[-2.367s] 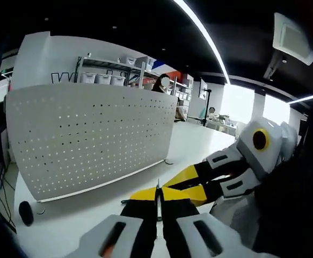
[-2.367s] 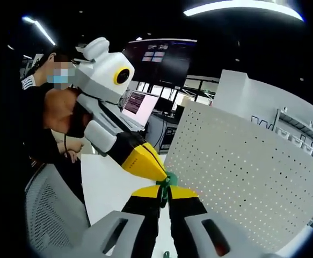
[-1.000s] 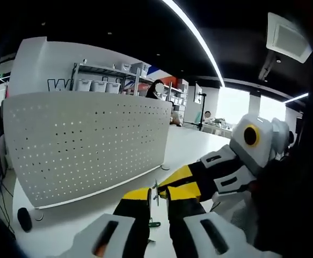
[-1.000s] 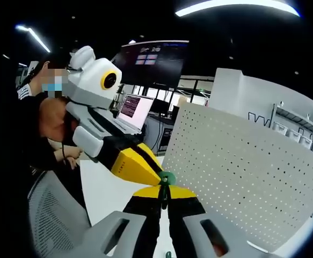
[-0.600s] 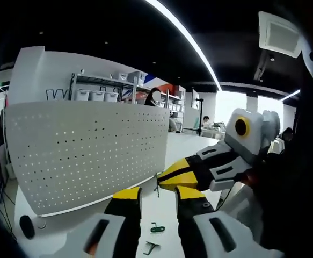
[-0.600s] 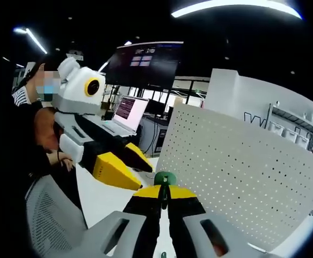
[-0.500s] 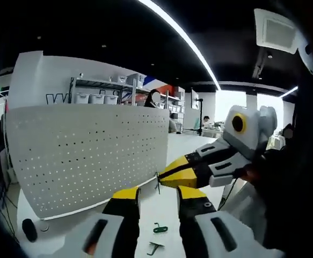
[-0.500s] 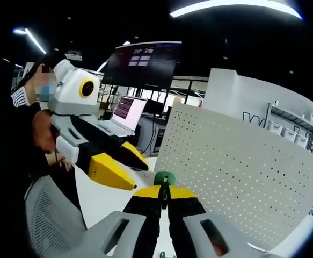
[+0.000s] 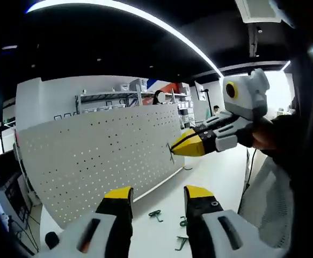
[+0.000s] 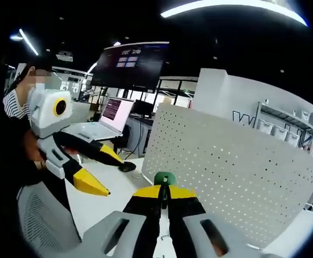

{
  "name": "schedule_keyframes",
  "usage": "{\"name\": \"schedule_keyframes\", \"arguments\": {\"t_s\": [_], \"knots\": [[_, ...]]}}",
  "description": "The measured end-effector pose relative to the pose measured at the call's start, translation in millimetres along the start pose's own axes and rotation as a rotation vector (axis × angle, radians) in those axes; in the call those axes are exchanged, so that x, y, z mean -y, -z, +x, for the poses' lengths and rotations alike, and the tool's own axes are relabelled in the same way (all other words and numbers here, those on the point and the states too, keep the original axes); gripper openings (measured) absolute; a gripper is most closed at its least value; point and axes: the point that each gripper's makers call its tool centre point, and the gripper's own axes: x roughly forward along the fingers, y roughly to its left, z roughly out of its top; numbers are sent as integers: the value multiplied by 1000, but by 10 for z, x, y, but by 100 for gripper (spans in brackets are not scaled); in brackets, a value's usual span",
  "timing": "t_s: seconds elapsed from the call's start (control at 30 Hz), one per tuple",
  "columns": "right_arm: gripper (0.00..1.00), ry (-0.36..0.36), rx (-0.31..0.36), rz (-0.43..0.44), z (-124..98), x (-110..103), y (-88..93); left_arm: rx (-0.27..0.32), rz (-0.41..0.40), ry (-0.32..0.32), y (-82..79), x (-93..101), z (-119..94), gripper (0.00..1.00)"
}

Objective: Insert the hook assembly into the mounting plate slot until the hook locks in place.

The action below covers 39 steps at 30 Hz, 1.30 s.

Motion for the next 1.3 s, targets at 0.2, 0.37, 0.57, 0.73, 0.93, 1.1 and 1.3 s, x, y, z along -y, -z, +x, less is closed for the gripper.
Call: {"name": "schedule_keyframes", "arguments": {"t_s": [0.2, 0.37, 0.57, 0.73, 0.93, 1.1, 1.3], "knots": [[1, 66, 11, 17, -15, 289, -35, -8, -7, -32, 145, -22, -40, 44], [1, 132, 18, 18, -21, 547, -46, -26, -36, -43, 270, -12, -64, 44], [1, 246, 39, 29, -52, 1032, -101, -41, -52, -42, 361, 19, -77, 44], [1, 321, 57, 58, -57, 1403, -138, -52, -62, -35, 430, 44, -55, 44], [1, 394, 75, 67, -60, 1743, -192, -56, -71, -38, 457, 38, -46, 44], [1, 433, 85, 74, -26, 1964, -196, -56, -81, -37, 479, 40, -42, 44], [1, 465, 98, 83, 110, 2165, -231, -58, -81, -38, 488, 35, -40, 44]]}}
